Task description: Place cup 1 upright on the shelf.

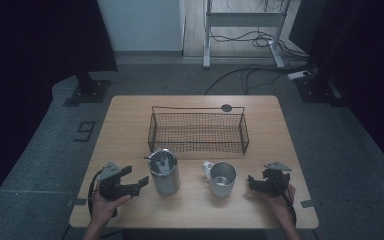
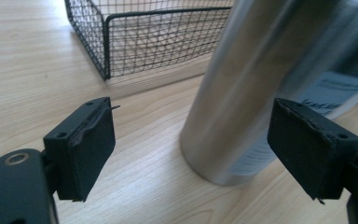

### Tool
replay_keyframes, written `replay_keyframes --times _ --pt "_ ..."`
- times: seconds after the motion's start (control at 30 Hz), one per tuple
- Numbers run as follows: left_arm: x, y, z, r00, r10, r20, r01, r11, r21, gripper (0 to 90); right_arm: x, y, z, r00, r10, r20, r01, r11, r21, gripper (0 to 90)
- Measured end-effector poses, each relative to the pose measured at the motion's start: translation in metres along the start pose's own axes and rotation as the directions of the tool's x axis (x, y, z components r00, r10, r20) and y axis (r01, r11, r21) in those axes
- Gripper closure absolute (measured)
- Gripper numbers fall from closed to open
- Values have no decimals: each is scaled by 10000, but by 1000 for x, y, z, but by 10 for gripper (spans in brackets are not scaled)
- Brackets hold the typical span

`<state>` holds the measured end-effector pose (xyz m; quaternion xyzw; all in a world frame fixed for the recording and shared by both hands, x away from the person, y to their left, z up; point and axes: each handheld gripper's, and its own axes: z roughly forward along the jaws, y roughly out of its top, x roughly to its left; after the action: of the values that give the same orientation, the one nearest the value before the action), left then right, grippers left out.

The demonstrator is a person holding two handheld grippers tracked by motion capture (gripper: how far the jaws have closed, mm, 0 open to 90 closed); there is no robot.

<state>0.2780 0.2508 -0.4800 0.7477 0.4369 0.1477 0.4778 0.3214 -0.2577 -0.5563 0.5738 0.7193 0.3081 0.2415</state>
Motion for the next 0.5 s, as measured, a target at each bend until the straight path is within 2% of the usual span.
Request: replay_keyframes --times 0.27,0.5 --pt "-12 6 -7 9995 199 227 -193 9995 -257 153 0 0 0 10000 -1 -5 1 10000 2 19" --pt "-19 7 -5 9989 304 352 -293 9991 -318 148 0 0 0 10000 11 -46 -11 10000 -15 22"
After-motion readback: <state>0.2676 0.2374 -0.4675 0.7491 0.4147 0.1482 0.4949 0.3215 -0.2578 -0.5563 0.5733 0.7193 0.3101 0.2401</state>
